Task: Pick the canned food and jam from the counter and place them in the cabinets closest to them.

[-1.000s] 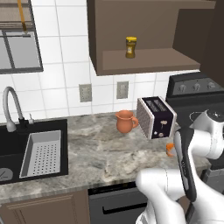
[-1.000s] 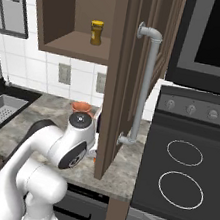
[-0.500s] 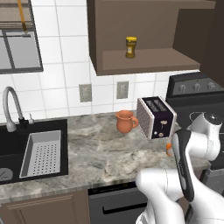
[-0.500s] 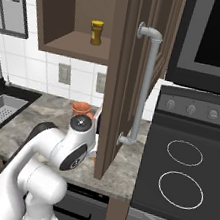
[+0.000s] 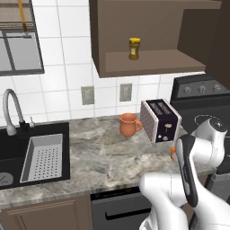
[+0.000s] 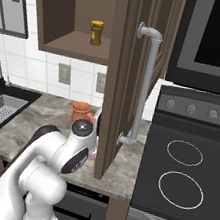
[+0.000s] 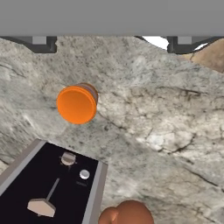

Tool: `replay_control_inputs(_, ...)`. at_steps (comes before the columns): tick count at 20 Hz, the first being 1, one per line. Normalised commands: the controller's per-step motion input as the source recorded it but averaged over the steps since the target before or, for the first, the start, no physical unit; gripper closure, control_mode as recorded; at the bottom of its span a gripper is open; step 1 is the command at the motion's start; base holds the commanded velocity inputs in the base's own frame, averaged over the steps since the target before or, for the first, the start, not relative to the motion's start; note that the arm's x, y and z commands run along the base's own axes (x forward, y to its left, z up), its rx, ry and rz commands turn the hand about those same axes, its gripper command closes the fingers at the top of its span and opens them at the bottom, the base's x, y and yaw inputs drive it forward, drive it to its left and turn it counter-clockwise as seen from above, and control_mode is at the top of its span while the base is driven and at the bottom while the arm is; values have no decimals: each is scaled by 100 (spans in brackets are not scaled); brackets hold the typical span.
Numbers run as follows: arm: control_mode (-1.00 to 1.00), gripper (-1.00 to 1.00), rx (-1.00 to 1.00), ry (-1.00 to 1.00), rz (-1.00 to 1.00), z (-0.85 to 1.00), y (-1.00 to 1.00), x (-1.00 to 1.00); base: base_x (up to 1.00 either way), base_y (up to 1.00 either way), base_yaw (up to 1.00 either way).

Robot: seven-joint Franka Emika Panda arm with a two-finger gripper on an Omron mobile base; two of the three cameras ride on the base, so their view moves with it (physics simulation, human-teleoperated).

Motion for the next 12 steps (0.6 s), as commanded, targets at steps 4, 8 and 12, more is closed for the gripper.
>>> replay_control_inputs(4,-100,-100,-2,-7,0,-14,0,7,0,0,0)
replay_control_inputs(8,-100,-100,-1,-6,0,-14,0,6,0,0,0)
replay_control_inputs(12,-100,-100,-1,-6,0,-14,0,5,0,0,0)
